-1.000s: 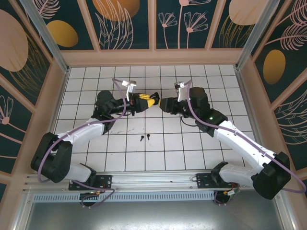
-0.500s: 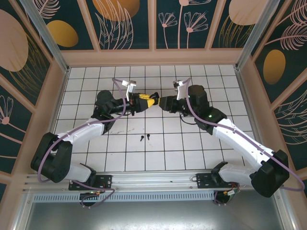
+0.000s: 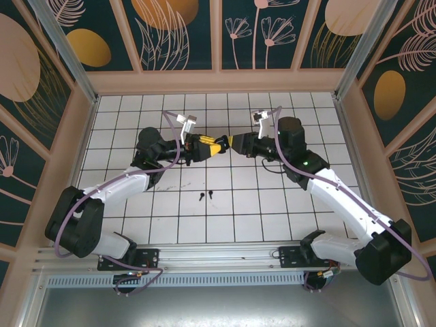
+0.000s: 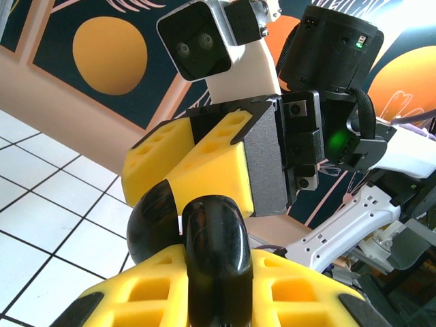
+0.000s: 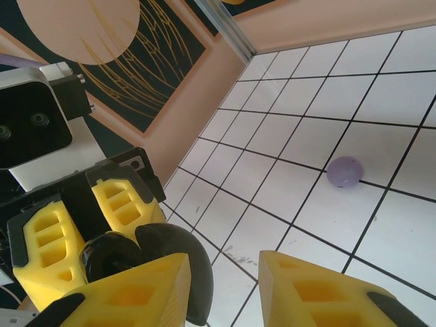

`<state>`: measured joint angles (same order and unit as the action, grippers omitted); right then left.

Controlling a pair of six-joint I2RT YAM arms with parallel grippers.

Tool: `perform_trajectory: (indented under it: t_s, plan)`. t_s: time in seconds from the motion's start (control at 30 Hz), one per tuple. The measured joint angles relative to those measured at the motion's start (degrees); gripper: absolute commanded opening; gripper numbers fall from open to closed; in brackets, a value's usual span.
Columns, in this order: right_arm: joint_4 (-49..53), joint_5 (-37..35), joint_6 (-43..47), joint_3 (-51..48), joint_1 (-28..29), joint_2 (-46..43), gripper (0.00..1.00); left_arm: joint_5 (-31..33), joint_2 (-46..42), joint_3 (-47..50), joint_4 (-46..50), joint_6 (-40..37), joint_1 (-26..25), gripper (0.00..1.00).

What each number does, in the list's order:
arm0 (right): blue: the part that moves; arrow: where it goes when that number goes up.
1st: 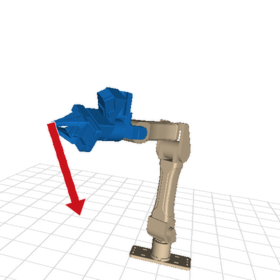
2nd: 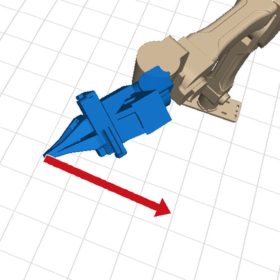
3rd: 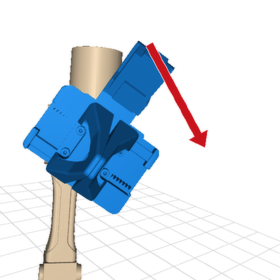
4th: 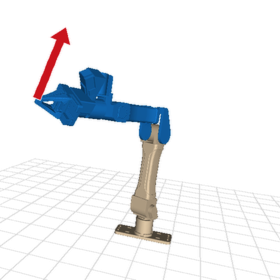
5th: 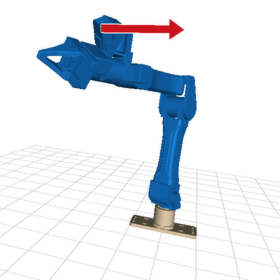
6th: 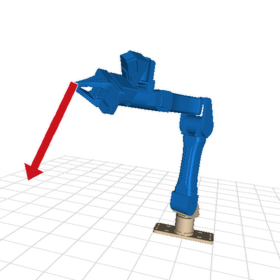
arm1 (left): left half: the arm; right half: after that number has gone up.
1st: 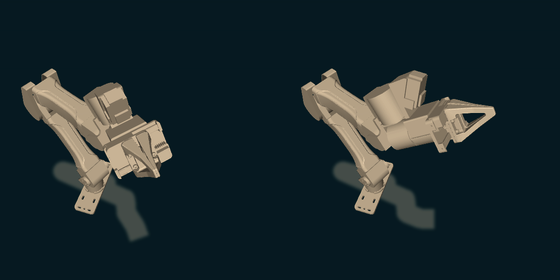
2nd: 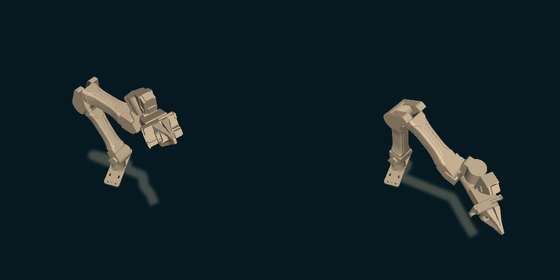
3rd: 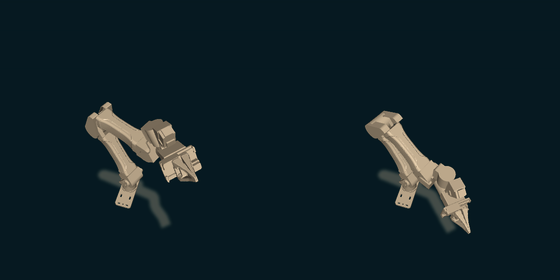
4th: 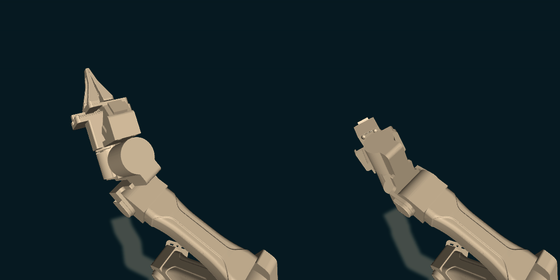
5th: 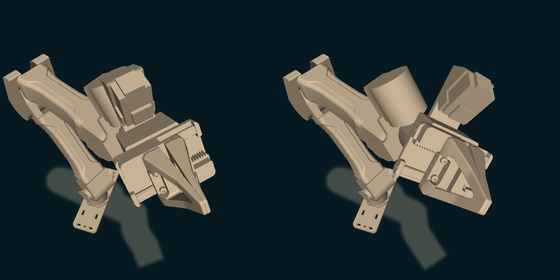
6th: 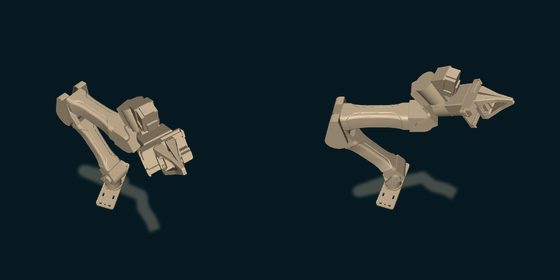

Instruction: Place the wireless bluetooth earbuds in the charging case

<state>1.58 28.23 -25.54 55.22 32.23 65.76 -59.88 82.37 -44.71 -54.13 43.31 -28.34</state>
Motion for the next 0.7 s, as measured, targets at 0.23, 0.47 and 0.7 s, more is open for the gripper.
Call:
perform_trajectory:
  t_s: [0.23, 0.47, 0.7]
  plan:
    - [-0.7, 1.2, 0.0, -1.0, -0.3, -0.1, 0.34, -0.5, 0.2, -0.1, -0.1, 0.5, 0.0, 0.0]
    - [-1.4, 2.5, 0.0, -3.1, -0.2, -1.3, 0.35, -1.2, 1.1, -1.1, -0.1, 0.6, -0.2, 0.0]
    - [-1.7, 3.3, 0.0, -3.9, 0.1, -1.4, 0.36, -1.2, 1.5, -2.0, -0.1, 0.6, -0.5, 0.0]
